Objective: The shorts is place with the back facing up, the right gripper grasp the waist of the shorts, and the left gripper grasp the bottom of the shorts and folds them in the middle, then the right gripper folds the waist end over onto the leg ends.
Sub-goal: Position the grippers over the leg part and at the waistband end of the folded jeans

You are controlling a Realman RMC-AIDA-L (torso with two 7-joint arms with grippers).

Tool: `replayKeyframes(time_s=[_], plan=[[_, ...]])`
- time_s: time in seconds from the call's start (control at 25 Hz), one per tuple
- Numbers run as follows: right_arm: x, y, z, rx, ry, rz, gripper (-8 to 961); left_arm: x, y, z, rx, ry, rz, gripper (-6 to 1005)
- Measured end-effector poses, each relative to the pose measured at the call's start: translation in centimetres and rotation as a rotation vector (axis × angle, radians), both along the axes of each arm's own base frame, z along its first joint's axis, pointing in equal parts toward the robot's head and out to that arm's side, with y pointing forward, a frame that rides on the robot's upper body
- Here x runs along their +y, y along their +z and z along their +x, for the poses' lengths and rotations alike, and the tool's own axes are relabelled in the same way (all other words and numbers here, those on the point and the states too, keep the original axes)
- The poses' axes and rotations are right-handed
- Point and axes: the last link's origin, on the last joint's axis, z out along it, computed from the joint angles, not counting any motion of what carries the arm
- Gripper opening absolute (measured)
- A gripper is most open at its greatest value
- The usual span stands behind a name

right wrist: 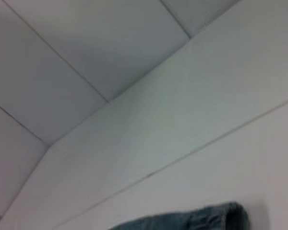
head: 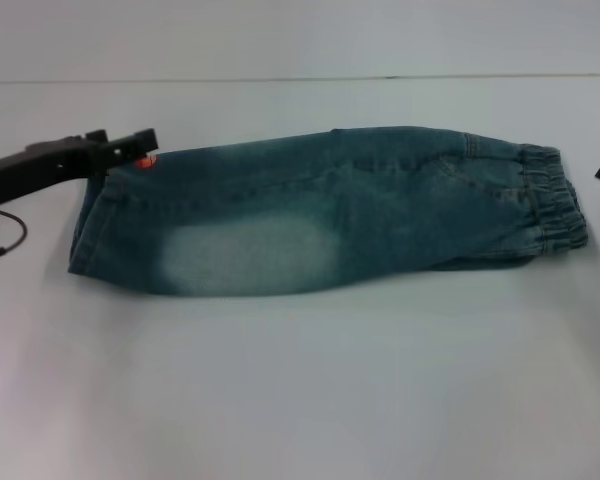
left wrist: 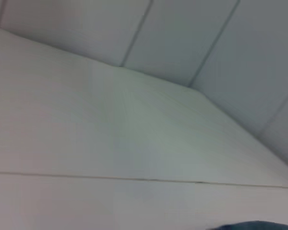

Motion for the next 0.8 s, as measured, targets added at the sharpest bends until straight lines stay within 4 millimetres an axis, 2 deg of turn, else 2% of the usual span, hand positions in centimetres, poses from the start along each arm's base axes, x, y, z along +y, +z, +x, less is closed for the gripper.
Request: replayKeyframes(time_s=[0.2,0.4,0.8], plan=[[0.1,-0.4,0.0,-0.013,-0.007,-0.042,829,-0.7,-1.6,0.7,-0.019,-0.047,-0.048,886],[1.1,-0.7,-0.4,-0.021,-0.024,-0.059,829,-0.8,-2.7,1.0,-0.02,-0.053,-0.071,886],[3.3,-1.6,-1.1,-0.082,-0.053,-0.116,830,-0.7,-3.5,2.1,-0.029,-0.102,-0.083,885]])
